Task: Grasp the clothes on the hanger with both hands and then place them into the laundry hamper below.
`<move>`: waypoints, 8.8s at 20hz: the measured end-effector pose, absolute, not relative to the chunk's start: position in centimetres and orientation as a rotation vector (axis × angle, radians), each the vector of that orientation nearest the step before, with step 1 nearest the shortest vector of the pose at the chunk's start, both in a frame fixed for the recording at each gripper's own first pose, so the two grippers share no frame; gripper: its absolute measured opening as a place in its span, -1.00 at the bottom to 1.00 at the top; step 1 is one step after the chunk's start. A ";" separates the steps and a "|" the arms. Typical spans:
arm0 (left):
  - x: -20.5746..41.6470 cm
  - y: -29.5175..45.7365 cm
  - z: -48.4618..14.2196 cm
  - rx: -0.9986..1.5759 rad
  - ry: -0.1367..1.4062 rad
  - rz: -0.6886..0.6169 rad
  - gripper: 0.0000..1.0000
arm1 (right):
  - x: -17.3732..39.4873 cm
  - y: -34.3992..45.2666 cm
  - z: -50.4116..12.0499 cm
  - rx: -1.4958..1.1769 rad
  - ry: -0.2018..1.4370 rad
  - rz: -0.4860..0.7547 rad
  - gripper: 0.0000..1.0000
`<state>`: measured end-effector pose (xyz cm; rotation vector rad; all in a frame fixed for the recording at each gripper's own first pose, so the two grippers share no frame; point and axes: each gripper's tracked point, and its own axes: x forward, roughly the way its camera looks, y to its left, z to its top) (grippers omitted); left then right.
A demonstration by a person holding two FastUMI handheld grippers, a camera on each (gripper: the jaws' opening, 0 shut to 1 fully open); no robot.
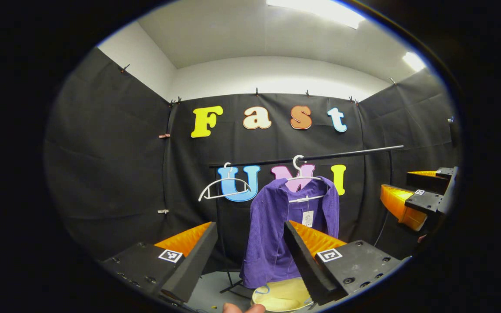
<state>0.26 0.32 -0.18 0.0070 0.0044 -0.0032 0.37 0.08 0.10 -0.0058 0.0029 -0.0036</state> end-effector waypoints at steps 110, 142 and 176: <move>31.4 1.3 -19.7 0.000 0.438 0.149 -0.90 | 35.3 0.1 -28.6 0.512 0.438 0.201 -0.91; 19.4 -14.2 -42.1 -0.136 0.978 -0.228 -0.91 | 15.5 8.8 -46.2 0.150 0.944 0.389 -0.91; 15.5 -10.2 -40.3 -0.025 0.971 -0.180 0.82 | 12.1 5.8 -43.3 0.035 0.940 0.222 0.97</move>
